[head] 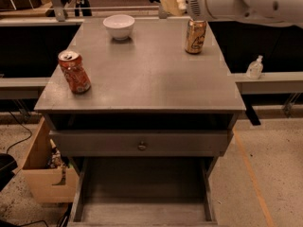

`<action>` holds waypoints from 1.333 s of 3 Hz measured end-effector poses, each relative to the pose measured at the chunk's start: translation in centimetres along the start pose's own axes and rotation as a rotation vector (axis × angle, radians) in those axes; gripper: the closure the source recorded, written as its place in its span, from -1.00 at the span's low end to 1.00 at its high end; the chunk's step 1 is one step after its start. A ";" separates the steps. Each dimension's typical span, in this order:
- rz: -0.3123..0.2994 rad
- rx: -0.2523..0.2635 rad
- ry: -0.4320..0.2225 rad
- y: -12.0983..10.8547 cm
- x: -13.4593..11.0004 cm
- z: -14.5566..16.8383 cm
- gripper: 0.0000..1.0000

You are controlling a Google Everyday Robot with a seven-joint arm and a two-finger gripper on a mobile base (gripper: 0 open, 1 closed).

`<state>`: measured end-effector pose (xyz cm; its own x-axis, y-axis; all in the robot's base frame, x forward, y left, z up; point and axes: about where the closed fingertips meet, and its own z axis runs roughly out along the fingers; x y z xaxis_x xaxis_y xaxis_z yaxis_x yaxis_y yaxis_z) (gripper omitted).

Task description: Place rxbar blueberry into middle drawer

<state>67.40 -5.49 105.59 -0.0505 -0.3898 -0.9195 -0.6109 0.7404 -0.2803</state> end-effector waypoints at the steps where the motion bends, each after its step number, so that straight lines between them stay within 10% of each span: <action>1: -0.022 -0.066 0.025 2.5 1.3 -6.2 1.00; 3: -0.031 -0.126 0.090 8.1 8.1 -18.7 1.00; 4: 0.139 -0.154 0.101 10.9 19.2 -19.9 1.00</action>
Offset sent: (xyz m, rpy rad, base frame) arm -0.2464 -0.1014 -0.0379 -0.1265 0.1023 0.1308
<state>44.09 -15.83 90.34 -0.2169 -0.3484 -0.9119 -0.7057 0.7014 -0.1002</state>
